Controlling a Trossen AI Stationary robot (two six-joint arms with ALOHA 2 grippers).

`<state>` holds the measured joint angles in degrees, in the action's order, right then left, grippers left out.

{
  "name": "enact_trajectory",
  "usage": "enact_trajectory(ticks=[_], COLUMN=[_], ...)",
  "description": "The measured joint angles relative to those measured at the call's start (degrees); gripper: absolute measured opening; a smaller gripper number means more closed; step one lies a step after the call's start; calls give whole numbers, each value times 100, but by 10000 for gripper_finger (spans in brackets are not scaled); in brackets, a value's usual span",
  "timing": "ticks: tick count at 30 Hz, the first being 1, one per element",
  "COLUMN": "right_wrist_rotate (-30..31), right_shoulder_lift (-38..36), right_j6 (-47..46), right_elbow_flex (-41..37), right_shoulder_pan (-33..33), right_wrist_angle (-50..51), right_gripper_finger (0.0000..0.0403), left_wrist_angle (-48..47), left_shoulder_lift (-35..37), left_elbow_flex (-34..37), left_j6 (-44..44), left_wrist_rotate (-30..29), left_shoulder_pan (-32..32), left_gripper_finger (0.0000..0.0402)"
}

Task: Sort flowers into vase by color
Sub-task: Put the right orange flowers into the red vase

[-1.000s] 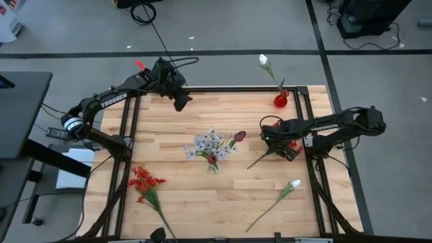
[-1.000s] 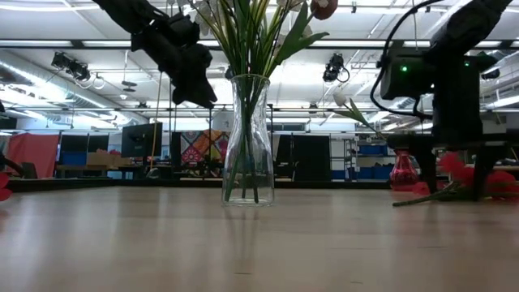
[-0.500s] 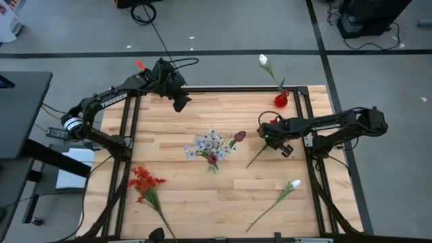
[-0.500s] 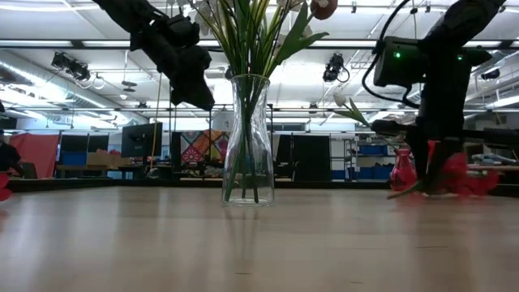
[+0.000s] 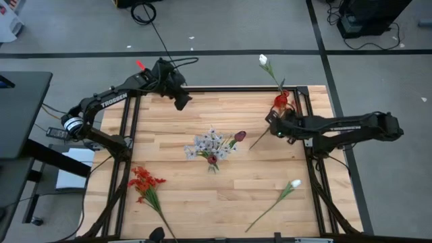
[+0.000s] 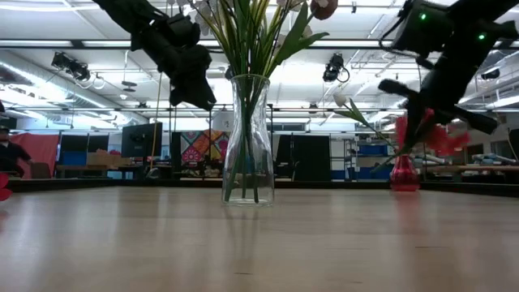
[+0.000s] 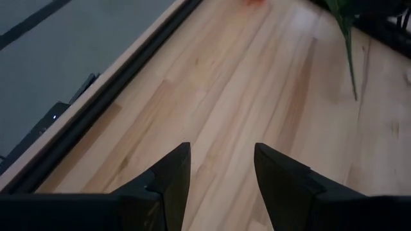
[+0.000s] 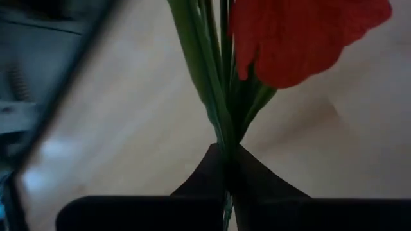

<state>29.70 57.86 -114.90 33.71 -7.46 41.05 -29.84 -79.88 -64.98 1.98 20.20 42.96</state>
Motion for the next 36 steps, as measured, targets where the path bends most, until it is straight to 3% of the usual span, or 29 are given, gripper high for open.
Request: enact_trajectory(ticks=[6,10,13,15,20,25,27,36], right_wrist_rotate=[1379,2156,2472,2475,2452,904,649,1036], right_shoulder_lift=[-588,-991,-1298,-1479,-1671,-1572,-1436,-1250], right_j6=[2769,5471,7295,8028,9346,10601,10683,10931], right_elbow_flex=[2,2,7,9,9,11,11,4], right_shoulder_pan=[-244,-481,-792,-1122,-2265,-3481,-3852,-3792], right_wrist_angle=[-676,-1677,-2482,-2764,-3132,-4085,-4184,-4185], right_gripper_finger=[27,23,20,20,20,19,19,18], left_wrist_angle=[535,845,939,937,1026,1679,1838,1845], left_shoulder_lift=[0,0,0,0,0,0,0,0], left_elbow_flex=[1,1,1,1,1,1,1,1], left_j6=[-244,-411,-431,-445,-460,-856,-948,-1249], left_wrist_rotate=[-2,-7,-142,-326,-514,-714,-782,-834], left_shoulder_pan=[0,0,-39,-82,-277,-470,-505,-535], left_gripper_finger=[176,176,176,176,176,176,176,176])
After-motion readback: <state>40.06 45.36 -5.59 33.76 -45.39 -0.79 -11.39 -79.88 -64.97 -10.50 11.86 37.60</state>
